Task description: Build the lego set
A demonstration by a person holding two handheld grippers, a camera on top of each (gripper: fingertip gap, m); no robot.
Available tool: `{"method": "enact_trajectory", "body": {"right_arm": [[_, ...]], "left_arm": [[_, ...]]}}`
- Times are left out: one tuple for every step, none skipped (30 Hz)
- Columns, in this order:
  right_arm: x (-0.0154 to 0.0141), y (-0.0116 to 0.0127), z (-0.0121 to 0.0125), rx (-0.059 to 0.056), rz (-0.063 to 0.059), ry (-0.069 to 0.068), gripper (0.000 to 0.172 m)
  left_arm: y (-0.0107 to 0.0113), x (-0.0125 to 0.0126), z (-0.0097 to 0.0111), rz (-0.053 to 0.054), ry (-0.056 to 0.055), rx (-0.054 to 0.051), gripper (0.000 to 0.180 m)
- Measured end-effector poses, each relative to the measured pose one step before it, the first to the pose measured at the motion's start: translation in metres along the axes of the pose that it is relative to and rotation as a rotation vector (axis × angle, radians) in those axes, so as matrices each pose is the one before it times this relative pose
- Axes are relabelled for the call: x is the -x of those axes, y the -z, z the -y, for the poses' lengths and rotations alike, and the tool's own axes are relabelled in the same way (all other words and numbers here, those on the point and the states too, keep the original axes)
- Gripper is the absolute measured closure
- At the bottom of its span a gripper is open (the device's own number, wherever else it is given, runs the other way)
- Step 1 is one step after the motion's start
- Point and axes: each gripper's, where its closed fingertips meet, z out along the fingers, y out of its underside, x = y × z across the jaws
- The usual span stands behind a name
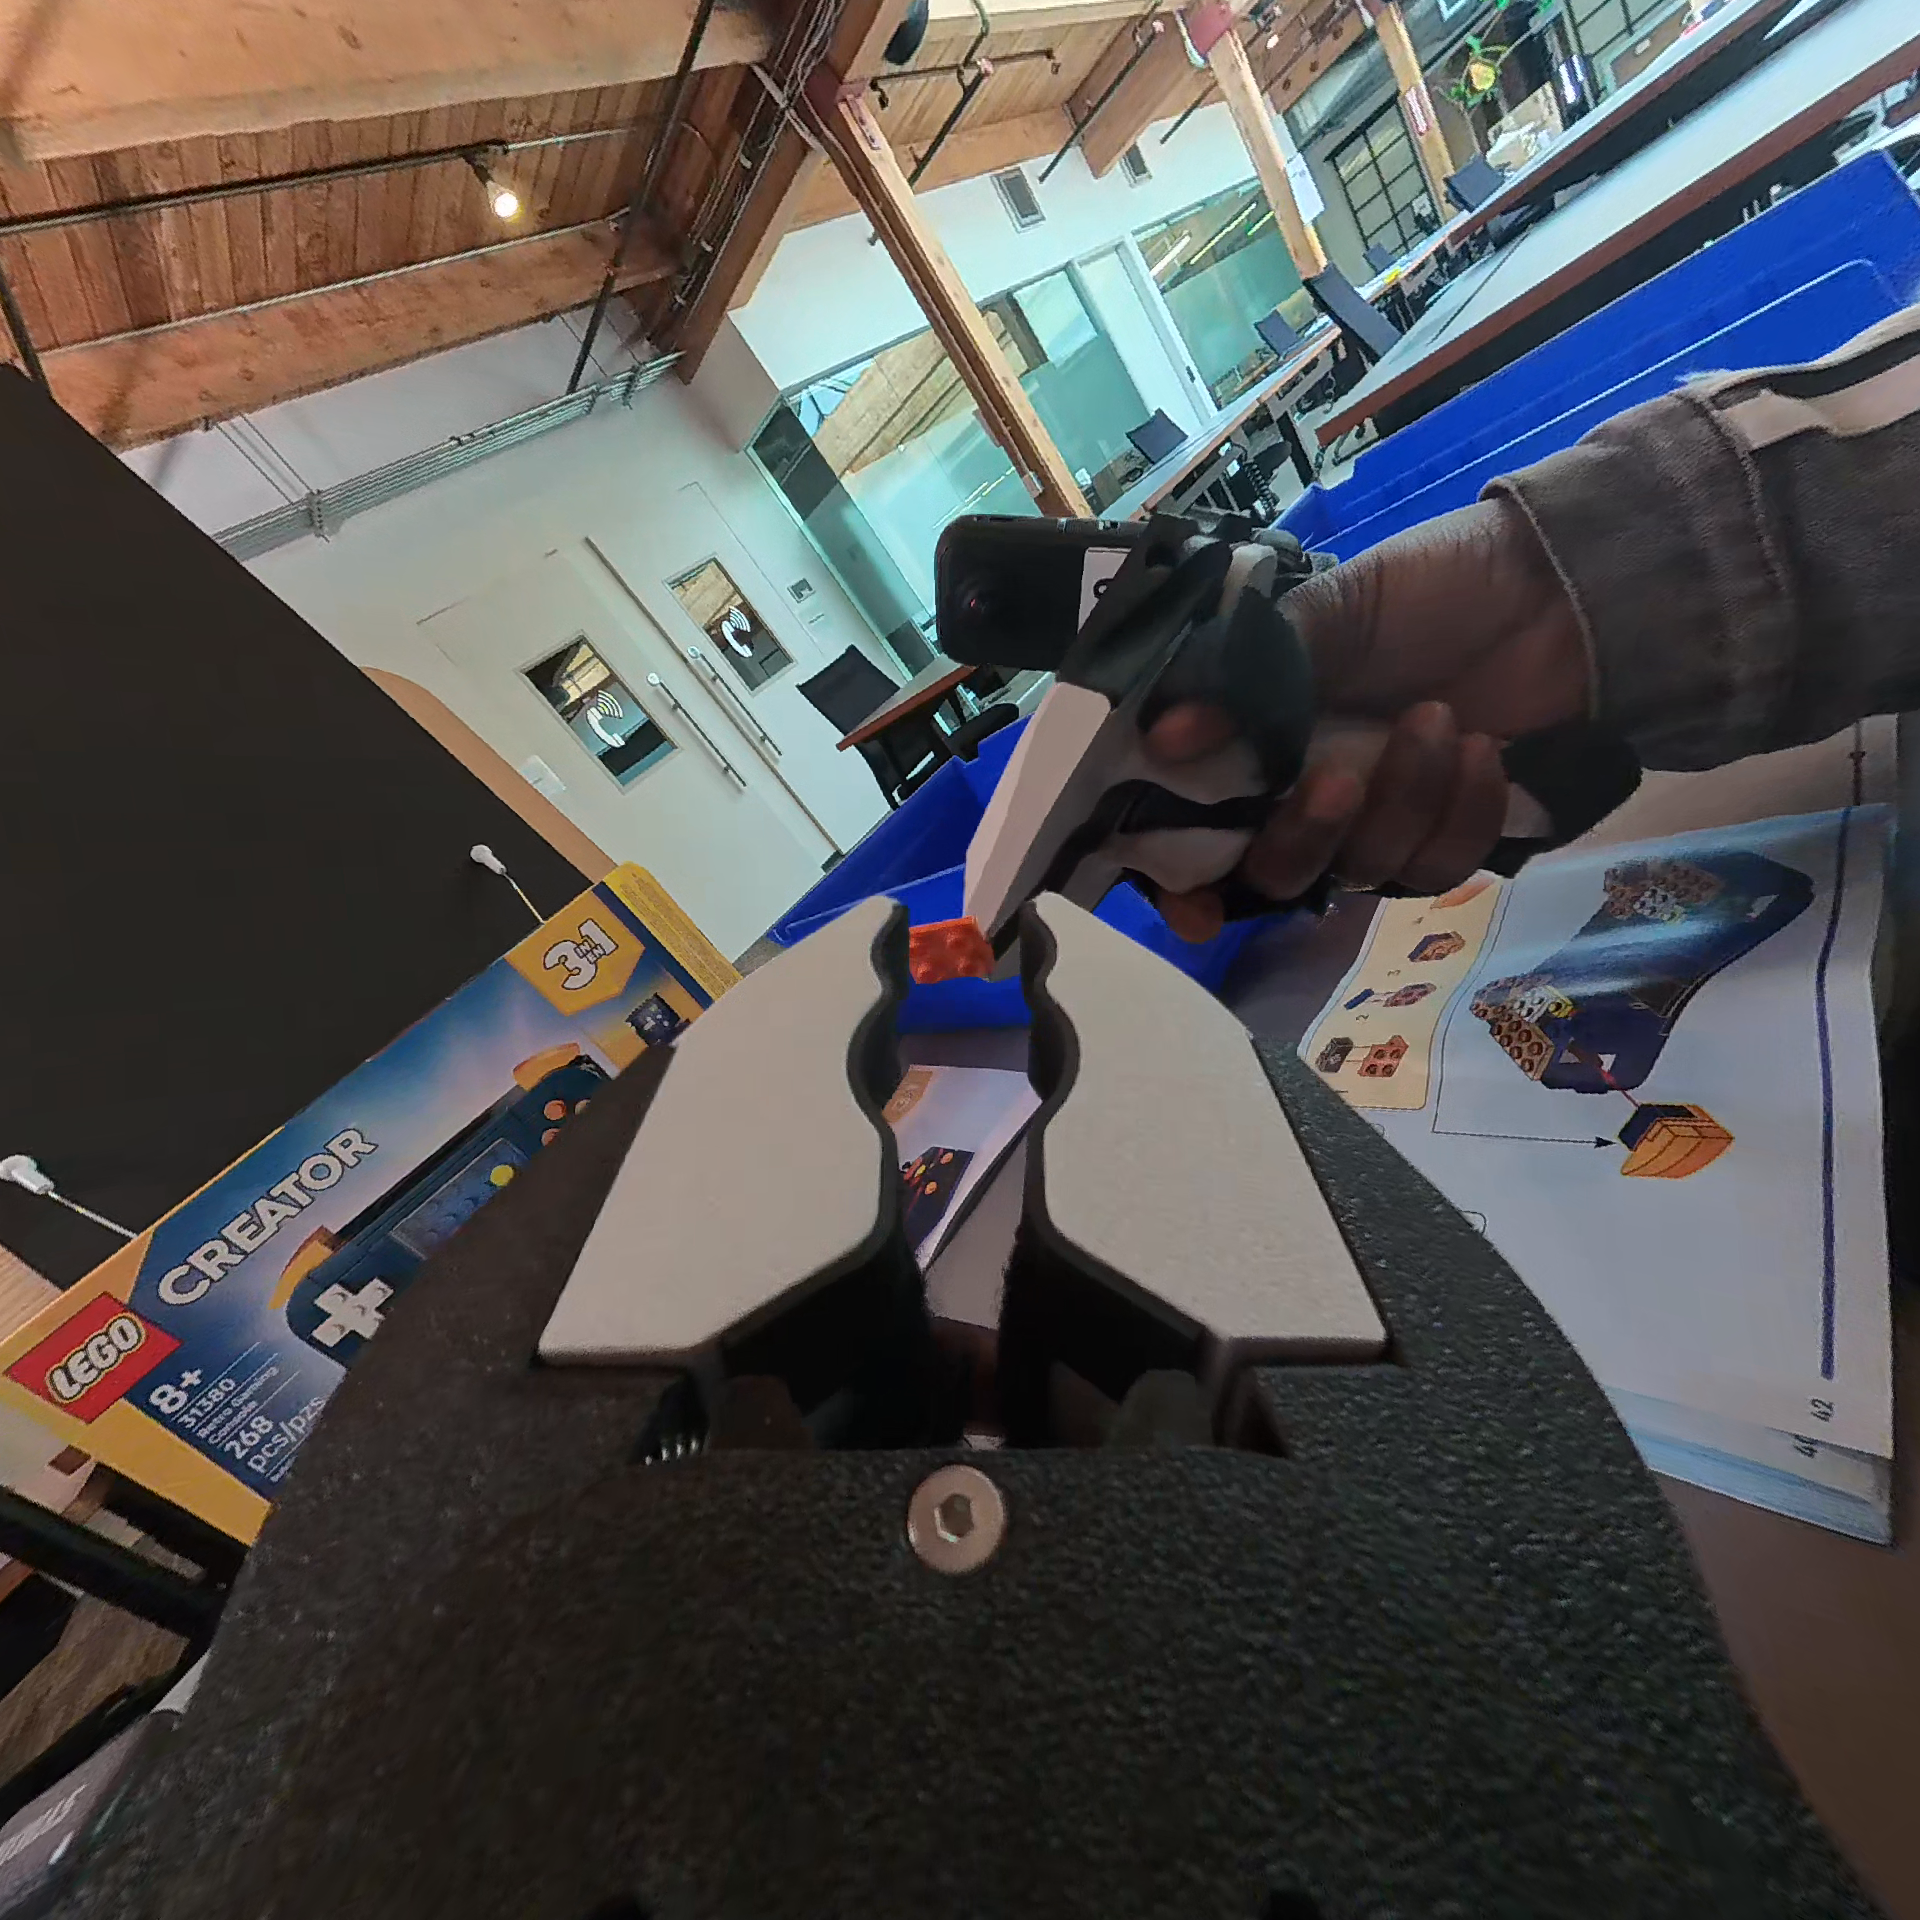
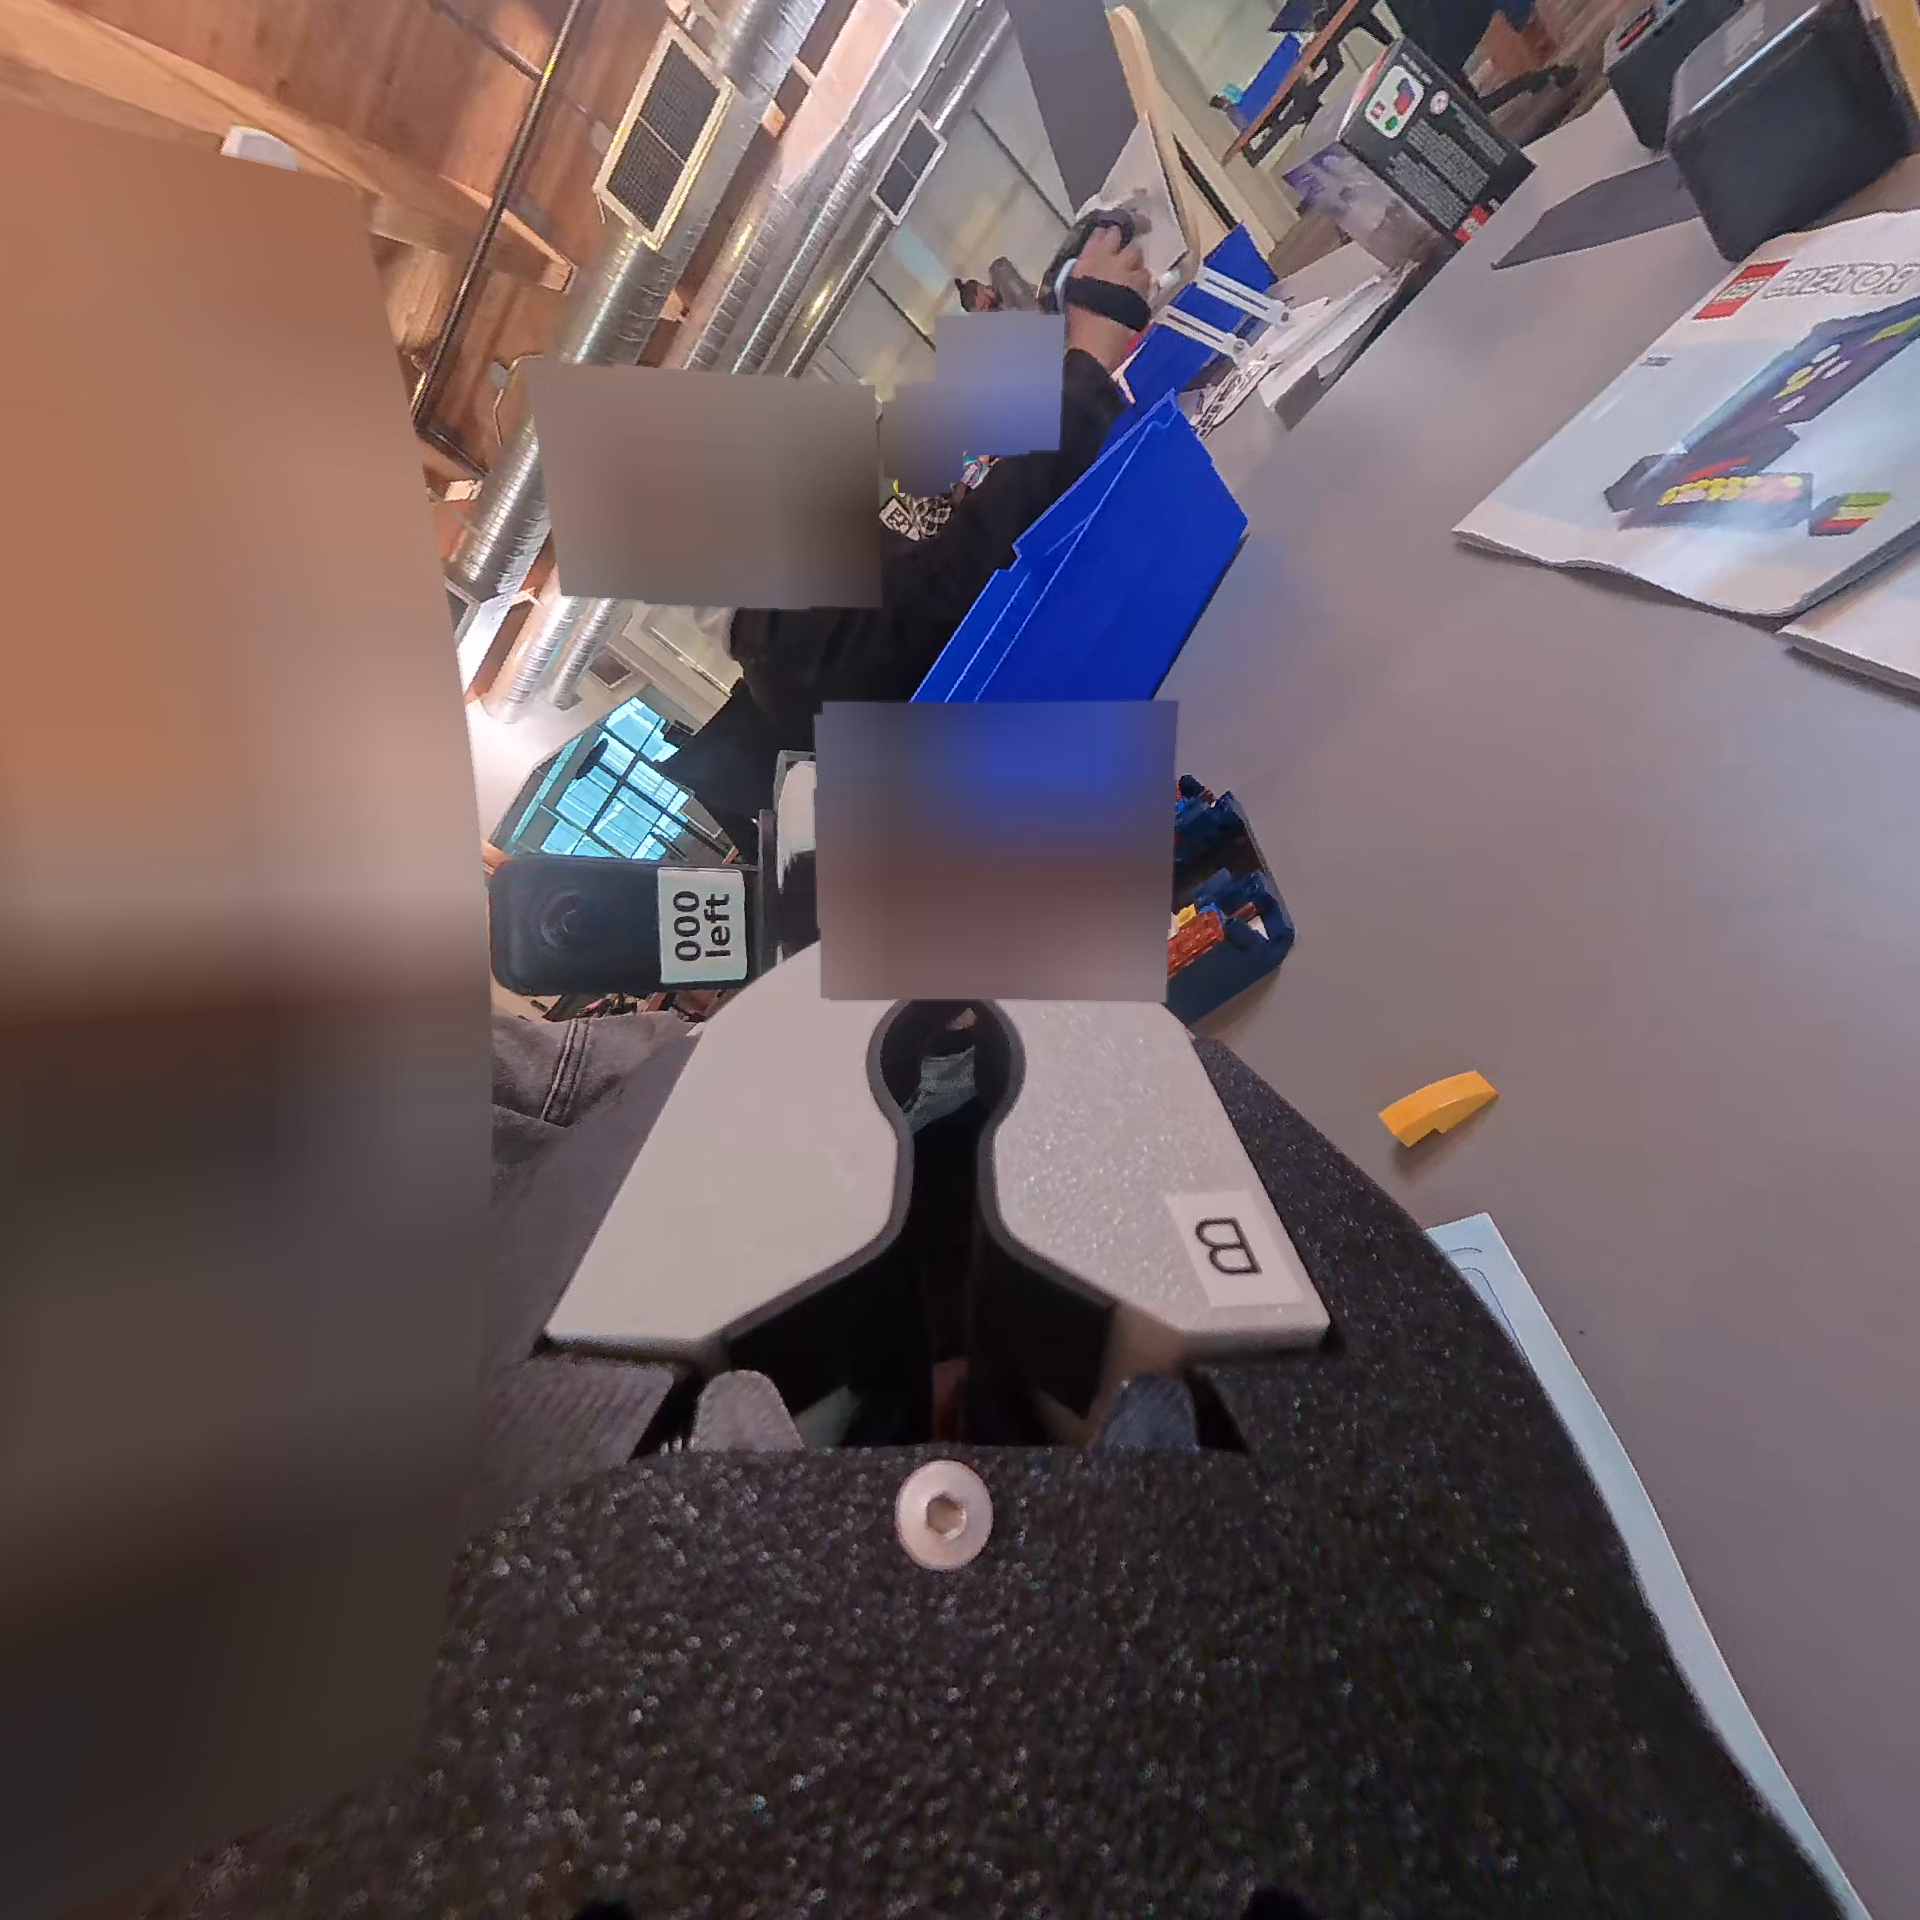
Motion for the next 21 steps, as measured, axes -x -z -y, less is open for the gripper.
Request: {"method": "enact_trajectory", "body": {"right_arm": [[-0.00155,0.00005,0.00041,-0.0048,-0.0074,-0.0037,0.168],[-0.00195,0.00069,0.0011,-0.0082,-0.0102,-0.0017,0.168],[-0.00196,0.001,0.00138,-0.0092,-0.0091,-0.0015,0.168],[-0.00175,0.00124,0.00153,-0.0106,-0.0069,-0.0035,0.168],[-0.00068,0.00114,0.00162,-0.0104,0.0002,-0.0049,0.168],[0.00001,0.00054,0.00081,-0.0061,0.0043,-0.0065,0.168],[0.0002,-0.00025,0.00011,-0.0031,0.0029,-0.0052,0.168],[0.0002,-0.00108,-0.00069,0.0008,0.0015,-0.0017,0.168],[0.00024,-0.00169,-0.00155,0.0044,0.0005,-0.0004,0.168],[0.00059,-0.00213,-0.00223,0.0079,0.0025,-0.0014,0.168],[0.00119,-0.00225,-0.00231,0.009,0.0064,-0.0035,0.168],[0.00001,-0.0018,-0.00183,0.0065,0.0,-0.0036,0.168],[-0.00062,-0.0003,0.00058,-0.0072,-0.0027,-0.001,0.168],[-0.00014,0.00008,-0.00019,0.0017,0.0025,-0.0029,0.168],[-0.00068,0.00033,-0.00015,0.0024,0.0005,-0.0022,0.168],[-0.00111,0.00043,0.00007,-0.0005,-0.004,-0.0002,0.168],[-0.00102,0.00015,-0.00005,0.0006,-0.0046,0.0003,0.168],[-0.00071,0.00008,-0.00027,0.0019,-0.0034,0.0004,0.167],[-0.00017,0.0001,-0.00026,0.0023,-0.0002,-0.0003,0.167],[0.00012,0.00022,0.00015,0.0004,0.0017,-0.0007,0.167],[-0.00021,0.00025,0.00003,0.0005,-0.0014,0.0012,0.167]], "left_arm": [[-0.00026,-0.00079,-0.00064,-0.0031,-0.0044,0.0044,0.16],[0.00012,-0.0006,0.0006,-0.0033,-0.0023,-0.0034,0.158],[0.00026,0.00055,0.00072,0.0031,0.002,-0.0037,0.153],[0.00023,0.00039,0.00075,-0.0014,0.0028,-0.0037,0.146],[-0.00002,0.00099,0.00001,0.0025,0.0037,0.0014,0.142],[-0.00027,0.00024,-0.00164,-0.0013,-0.0005,0.0104,0.142],[-0.00056,0.00045,-0.00268,0.0043,-0.0068,0.0155,0.143],[-0.00084,0.00074,-0.00268,0.0106,-0.0078,0.0151,0.144],[-0.00055,0.0002,-0.00183,0.0069,-0.0069,0.0101,0.149],[-0.00036,0.00017,-0.00067,0.0062,-0.0057,0.0038,0.153],[-0.00002,0.00173,-0.0007,0.0158,-0.0054,0.0062,0.161],[0.0003,0.00266,-0.0007,0.0186,-0.0083,0.0073,0.166],[0.00024,0.00007,-0.0001,-0.002,-0.0079,0.0041,0.169],[-0.00013,-0.0003,-0.00009,-0.0047,0.0034,0.0048,0.171],[-0.00024,-0.00092,-0.00009,-0.0065,0.0064,0.002,0.172],[-0.00015,-0.00108,-0.00006,-0.0068,0.0005,0.0003,0.174],[-0.00015,-0.0009,-0.00028,-0.0067,-0.0013,0.0008,0.176],[-0.00005,-0.00121,-0.00024,-0.0102,0.0003,0.0009,0.177],[0.00013,-0.00097,0.00033,-0.0118,0.0046,-0.0008,0.179],[0.00007,-0.0001,0.00035,-0.0072,0.0096,-0.0008,0.179],[0.00003,0.00021,-0.0002,-0.0063,0.011,0.0017,0.179]]}}
